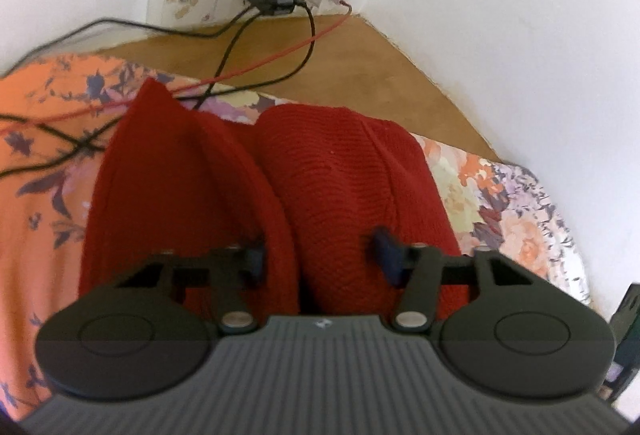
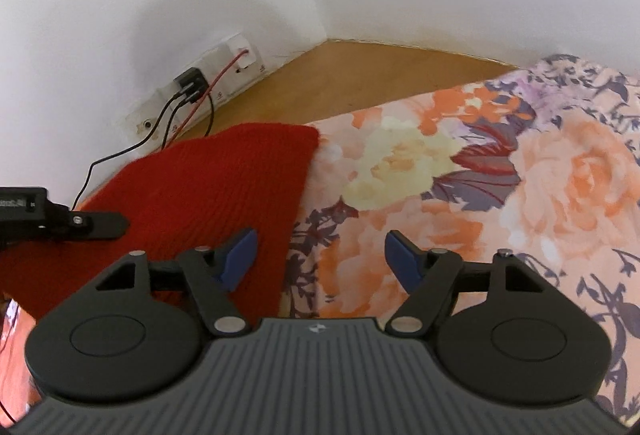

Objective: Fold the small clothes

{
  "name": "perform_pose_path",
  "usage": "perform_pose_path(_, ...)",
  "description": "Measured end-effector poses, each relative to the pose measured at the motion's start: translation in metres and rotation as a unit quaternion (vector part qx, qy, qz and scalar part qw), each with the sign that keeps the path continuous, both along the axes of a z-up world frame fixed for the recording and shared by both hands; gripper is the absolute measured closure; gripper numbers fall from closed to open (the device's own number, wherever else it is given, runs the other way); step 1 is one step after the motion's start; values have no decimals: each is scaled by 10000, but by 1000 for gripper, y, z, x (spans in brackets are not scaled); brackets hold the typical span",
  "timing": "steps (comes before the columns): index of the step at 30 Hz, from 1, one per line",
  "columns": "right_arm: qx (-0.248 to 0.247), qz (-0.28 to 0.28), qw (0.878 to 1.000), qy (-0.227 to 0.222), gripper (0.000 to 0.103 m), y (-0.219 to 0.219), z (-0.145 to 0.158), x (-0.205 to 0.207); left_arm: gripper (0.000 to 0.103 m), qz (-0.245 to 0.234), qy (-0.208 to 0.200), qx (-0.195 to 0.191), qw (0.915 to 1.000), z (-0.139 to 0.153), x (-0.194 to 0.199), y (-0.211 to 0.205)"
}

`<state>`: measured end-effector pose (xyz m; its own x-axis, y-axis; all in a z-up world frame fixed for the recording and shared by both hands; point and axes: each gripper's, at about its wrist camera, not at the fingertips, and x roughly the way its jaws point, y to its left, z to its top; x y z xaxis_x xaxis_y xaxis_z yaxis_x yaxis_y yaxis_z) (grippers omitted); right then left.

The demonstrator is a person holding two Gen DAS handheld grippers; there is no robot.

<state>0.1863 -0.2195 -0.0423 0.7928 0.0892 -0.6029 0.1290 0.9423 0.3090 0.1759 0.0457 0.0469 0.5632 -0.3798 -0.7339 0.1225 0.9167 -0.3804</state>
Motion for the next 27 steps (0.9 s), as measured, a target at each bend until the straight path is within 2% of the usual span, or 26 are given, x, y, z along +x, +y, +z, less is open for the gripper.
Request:
perform_pose_path(1,84,23,10000,-12,32,0,0,1,67,-7,-54,20,10000,-1,-1,1)
perform_pose_path(3,357,45,9994,-25,37,-3,-1,1,76,37,-94,-93,9999,0,-2,8)
perform_pose_path(7,1174,133,9930,-41,50,-12,-6,2,79,-17,-236,-317,9992,7,-5,18)
perform_pose_path(10,1878,333,9816,-86,57,-15,-11,3,79,-38,-407,-398,9984,17,-9,26)
perform_pose_path(12,2256,495,9728,-151,58,-14,-11,4,80,-4,-491,-483,9976,24,-12,33)
perform_pose_path(19,1789,1093,9770,-397,58,24,20,8,80,228,-730,-571,9954,40,-23,71)
perform_pose_path(23,1514,1379,9781,-375,58,47,29,12,80,436,-586,-509,9960,29,-27,93)
perform_pose_path(27,1452,1600,9758,-336,58,66,32,15,79,580,-393,-337,9970,9,-31,109)
